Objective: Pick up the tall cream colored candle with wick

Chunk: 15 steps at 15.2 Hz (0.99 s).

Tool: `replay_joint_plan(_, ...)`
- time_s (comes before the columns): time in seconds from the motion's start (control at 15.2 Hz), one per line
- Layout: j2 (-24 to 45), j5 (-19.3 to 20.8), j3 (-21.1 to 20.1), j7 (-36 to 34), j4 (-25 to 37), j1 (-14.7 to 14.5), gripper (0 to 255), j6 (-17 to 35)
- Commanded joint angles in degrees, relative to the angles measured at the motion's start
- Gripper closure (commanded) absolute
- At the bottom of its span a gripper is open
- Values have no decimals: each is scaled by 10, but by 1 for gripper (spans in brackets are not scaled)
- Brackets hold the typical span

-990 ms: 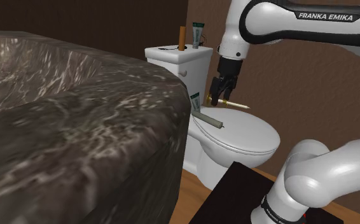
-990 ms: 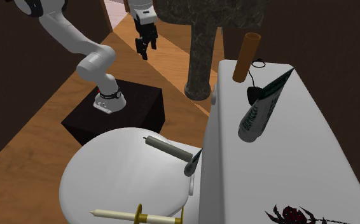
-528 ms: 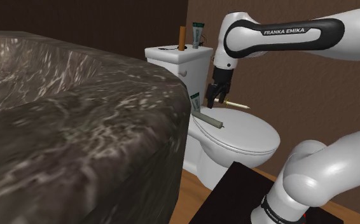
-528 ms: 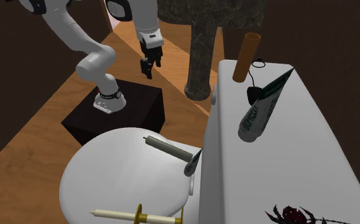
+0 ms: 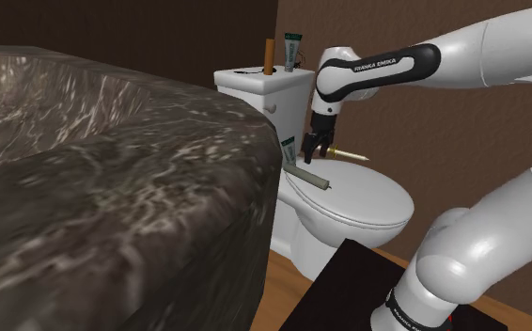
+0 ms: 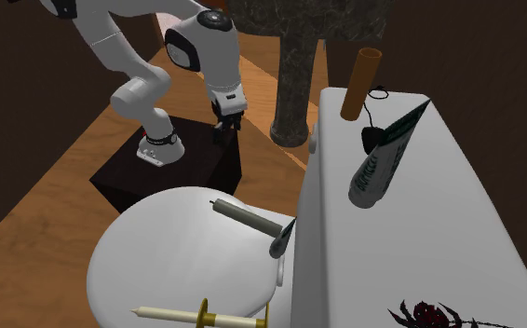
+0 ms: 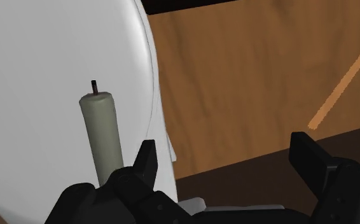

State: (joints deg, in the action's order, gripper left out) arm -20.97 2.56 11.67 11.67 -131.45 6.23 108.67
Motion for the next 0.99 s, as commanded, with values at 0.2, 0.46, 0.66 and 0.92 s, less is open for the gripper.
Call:
replay_joint_plan(0.2, 100, -10, 34, 46, 38, 10, 0, 53)
replay_joint_plan(0.46, 182, -29, 57, 86, 81, 21, 0, 83)
replay_joint_plan(0.66, 245, -48, 70, 117, 120, 32, 0, 99)
replay_joint_plan(0.92, 332, -79, 79, 157, 183, 54, 0, 112)
